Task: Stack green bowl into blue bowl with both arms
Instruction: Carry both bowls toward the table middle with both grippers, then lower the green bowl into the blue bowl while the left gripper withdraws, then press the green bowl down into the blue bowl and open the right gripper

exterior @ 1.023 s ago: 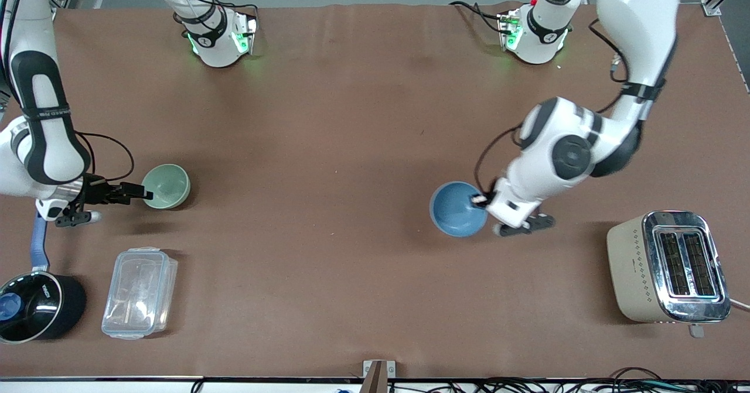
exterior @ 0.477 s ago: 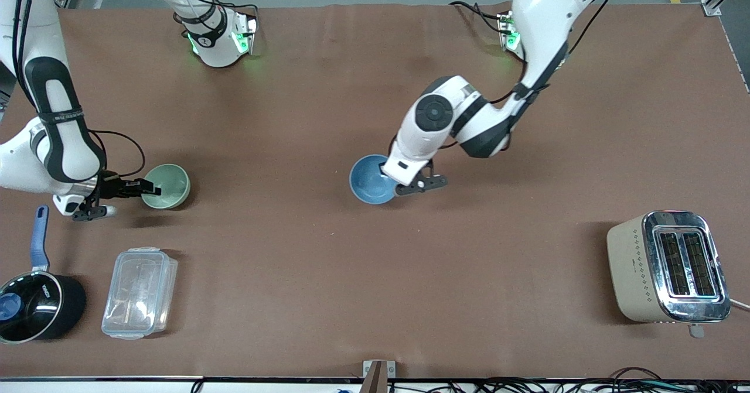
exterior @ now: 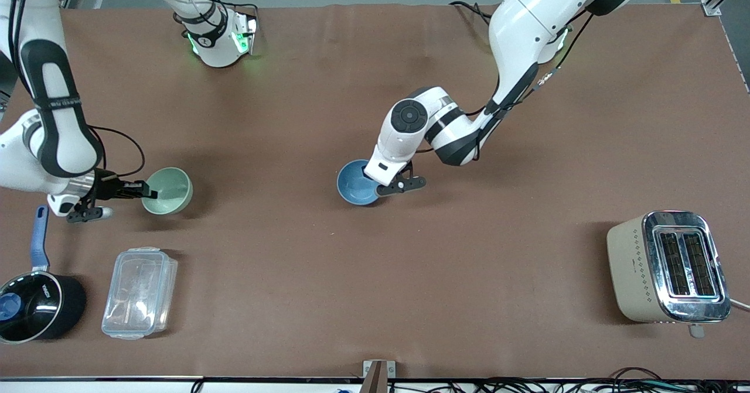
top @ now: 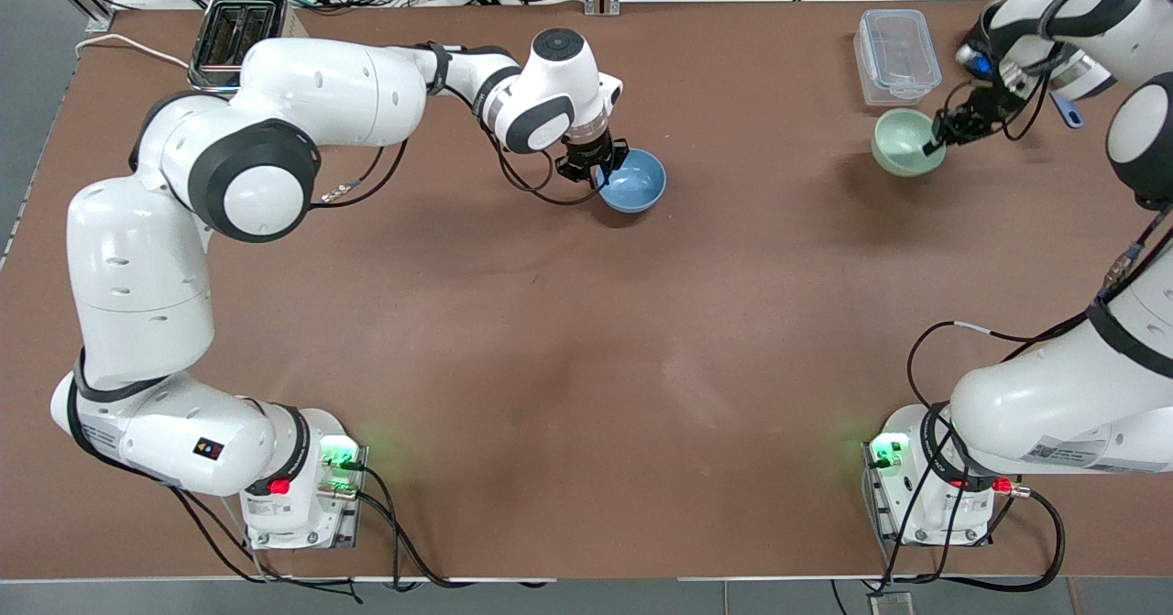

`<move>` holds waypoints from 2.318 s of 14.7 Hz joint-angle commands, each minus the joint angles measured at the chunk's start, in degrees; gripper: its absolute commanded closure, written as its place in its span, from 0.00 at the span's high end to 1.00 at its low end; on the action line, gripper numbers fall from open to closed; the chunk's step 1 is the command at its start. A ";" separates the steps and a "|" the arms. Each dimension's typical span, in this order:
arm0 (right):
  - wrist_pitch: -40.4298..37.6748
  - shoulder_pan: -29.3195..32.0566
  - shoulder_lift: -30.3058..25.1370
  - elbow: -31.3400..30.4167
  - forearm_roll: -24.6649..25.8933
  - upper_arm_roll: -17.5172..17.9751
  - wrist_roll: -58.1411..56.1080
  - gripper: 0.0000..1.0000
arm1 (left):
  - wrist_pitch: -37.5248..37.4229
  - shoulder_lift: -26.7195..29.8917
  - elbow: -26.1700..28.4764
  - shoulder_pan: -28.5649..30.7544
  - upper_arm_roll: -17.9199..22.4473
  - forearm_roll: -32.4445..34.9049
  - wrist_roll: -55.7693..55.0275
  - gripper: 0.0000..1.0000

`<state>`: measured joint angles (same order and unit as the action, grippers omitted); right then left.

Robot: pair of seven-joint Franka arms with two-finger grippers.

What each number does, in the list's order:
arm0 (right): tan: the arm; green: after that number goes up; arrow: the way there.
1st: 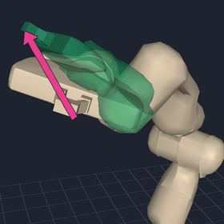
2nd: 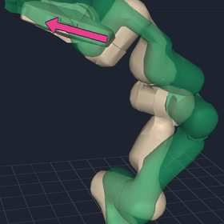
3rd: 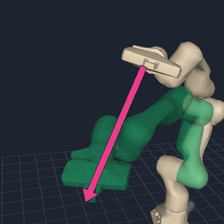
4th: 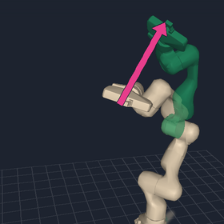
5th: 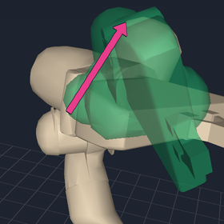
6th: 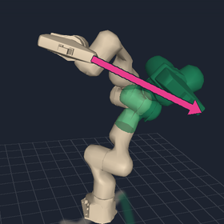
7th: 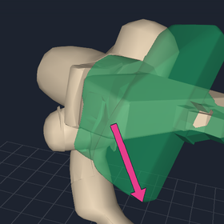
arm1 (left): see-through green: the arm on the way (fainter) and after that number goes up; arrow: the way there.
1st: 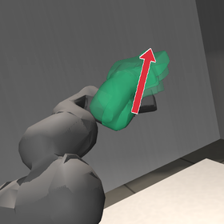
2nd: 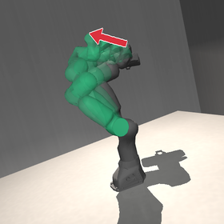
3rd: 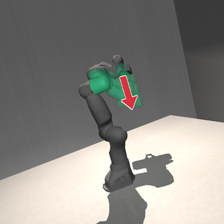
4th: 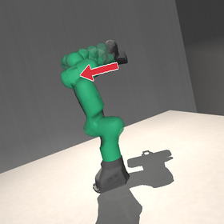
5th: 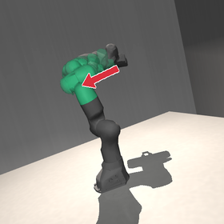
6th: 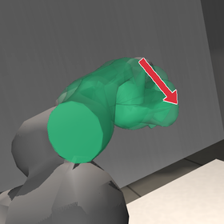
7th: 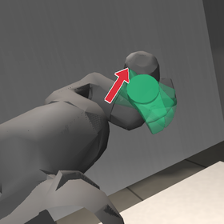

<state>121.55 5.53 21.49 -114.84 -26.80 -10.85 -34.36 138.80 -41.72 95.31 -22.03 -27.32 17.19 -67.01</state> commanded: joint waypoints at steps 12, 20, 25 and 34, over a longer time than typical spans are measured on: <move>0.51 -4.83 -12.88 -2.14 20.52 34.72 62.69 0.02 | -42.45 26.23 -14.27 25.08 -0.01 -0.73 28.83 1.00; 15.01 -8.87 -2.17 -1.44 24.69 43.89 78.21 0.02 | -47.66 41.09 -6.21 22.32 16.82 -12.08 56.97 1.00; 22.49 -10.71 4.34 0.58 24.77 44.52 79.71 0.04 | -46.34 47.52 1.10 17.99 24.07 -14.64 60.07 1.00; 29.00 -11.07 9.27 0.59 24.77 44.34 81.47 0.07 | -45.72 46.47 0.50 17.90 23.28 -16.93 62.44 1.00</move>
<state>149.66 -5.76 29.55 -115.07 -3.38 33.09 45.16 92.41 4.10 95.29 -3.94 -4.17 1.39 -6.22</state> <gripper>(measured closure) 0.925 0.000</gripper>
